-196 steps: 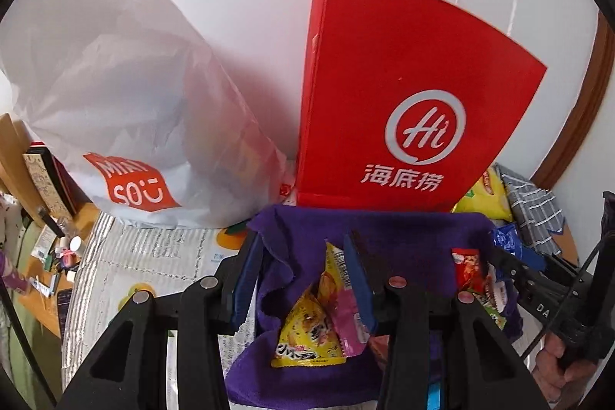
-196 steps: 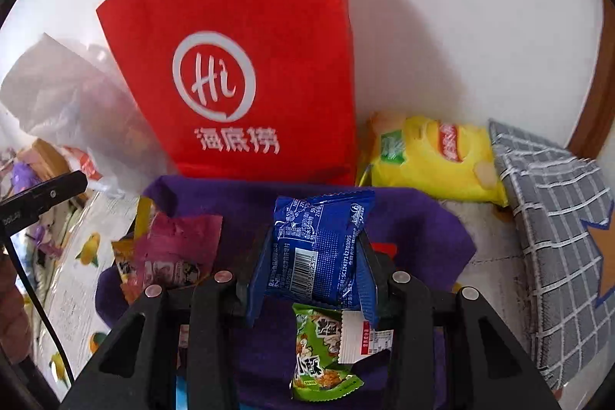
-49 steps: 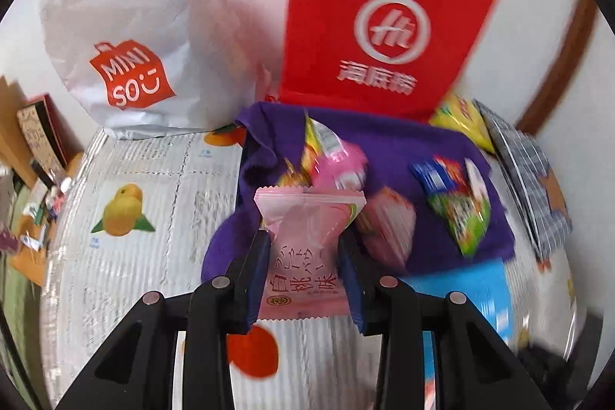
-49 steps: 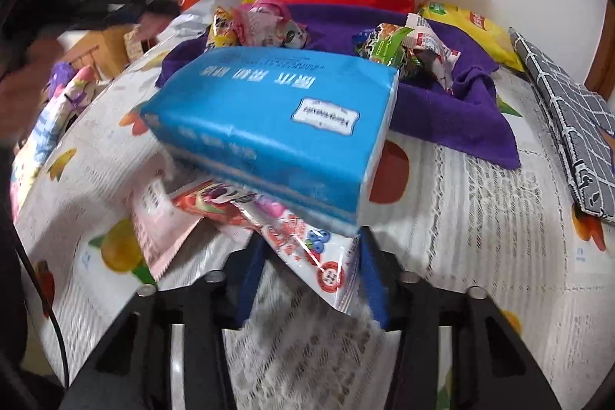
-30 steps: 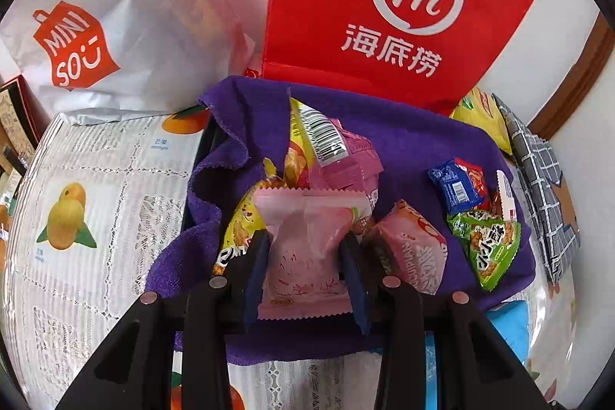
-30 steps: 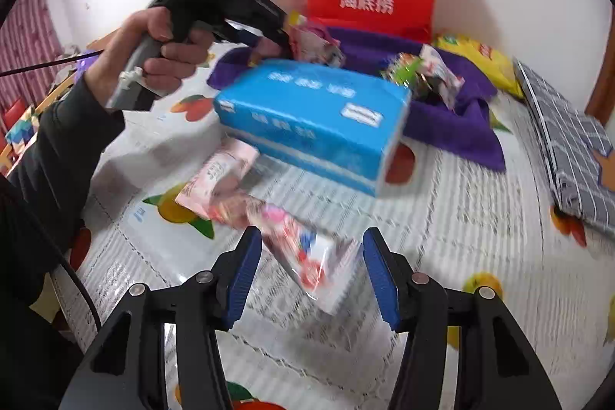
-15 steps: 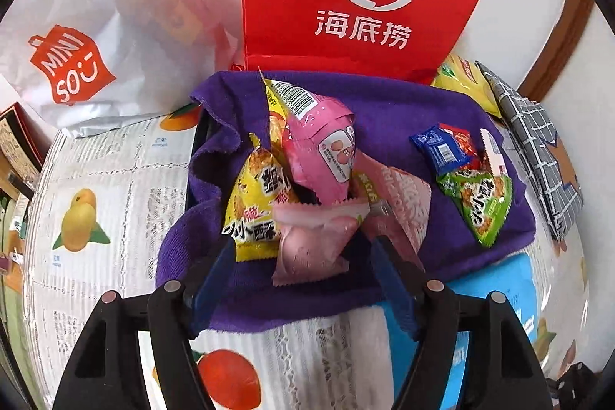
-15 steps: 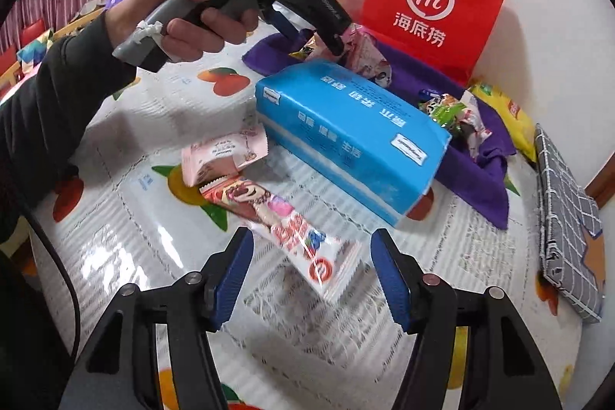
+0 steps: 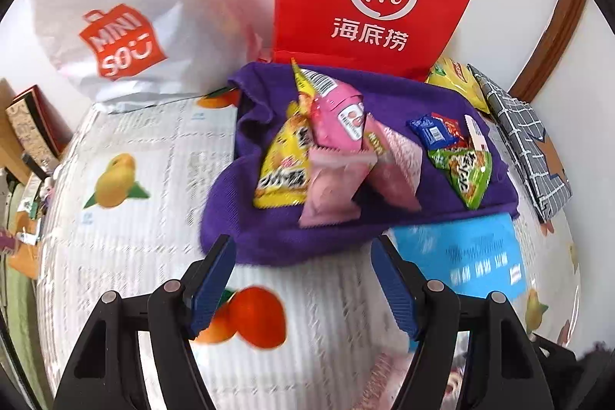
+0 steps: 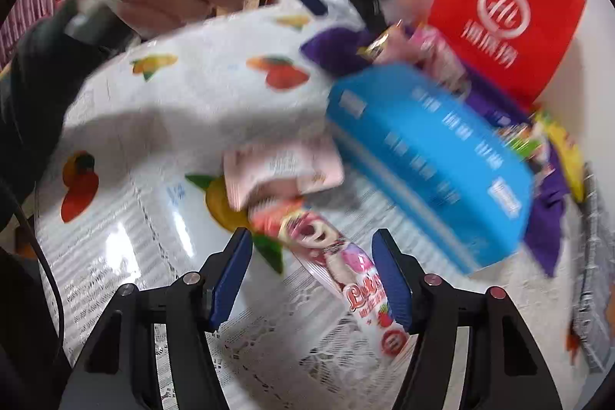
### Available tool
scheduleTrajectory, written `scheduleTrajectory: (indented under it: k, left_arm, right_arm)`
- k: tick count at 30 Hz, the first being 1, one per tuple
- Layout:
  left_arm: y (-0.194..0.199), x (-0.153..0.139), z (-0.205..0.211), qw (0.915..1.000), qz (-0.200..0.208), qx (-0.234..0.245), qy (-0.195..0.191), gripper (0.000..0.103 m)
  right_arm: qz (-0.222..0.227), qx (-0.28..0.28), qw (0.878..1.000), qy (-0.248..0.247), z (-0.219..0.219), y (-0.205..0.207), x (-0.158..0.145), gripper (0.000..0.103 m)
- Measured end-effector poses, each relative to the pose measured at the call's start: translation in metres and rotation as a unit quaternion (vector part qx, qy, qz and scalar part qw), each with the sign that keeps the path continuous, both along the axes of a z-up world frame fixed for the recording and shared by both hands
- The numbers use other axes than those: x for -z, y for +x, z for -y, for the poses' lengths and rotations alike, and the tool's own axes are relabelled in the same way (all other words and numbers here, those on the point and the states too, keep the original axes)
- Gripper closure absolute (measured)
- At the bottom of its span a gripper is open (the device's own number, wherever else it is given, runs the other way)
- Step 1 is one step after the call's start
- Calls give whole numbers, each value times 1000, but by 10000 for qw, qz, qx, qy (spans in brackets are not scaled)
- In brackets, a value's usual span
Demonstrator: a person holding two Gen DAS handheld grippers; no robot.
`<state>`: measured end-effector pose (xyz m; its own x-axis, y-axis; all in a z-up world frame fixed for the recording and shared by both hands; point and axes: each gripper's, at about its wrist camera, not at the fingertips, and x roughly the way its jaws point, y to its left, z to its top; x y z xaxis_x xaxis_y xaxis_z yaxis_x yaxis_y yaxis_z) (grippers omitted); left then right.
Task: Organize snacks
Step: 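Grasp the Lotso candy stick with the right tool while the left tool grasps a pink biscuit packet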
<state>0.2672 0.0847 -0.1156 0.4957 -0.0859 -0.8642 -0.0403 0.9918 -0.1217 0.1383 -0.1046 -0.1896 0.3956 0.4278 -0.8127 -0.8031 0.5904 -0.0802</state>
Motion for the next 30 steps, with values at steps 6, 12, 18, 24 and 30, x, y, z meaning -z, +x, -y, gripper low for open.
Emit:
scheduleTrajectory:
  k: [6, 12, 18, 24, 30]
  left_arm:
    - [-30, -5, -5, 10000, 79, -3, 42, 32]
    - [-58, 5, 3, 10000, 35, 26, 11, 32]
    - [-82, 31, 19, 9993, -175, 196, -251, 32]
    - [-98, 55, 48, 9971, -357, 521, -424, 32]
    - [-105, 65, 72, 9982, -186, 564, 102, 38]
  right_arm:
    - [-84, 538, 9984, 176, 20, -11, -1, 81]
    - [-108, 1558, 9875, 194, 56, -21, -5, 85]
    - [-210, 3075, 9506, 359, 108, -2, 1, 84]
    - [-159, 3523, 9332, 685, 122, 7, 6, 84]
    - [-104, 3588, 9296, 829, 119, 14, 14, 81]
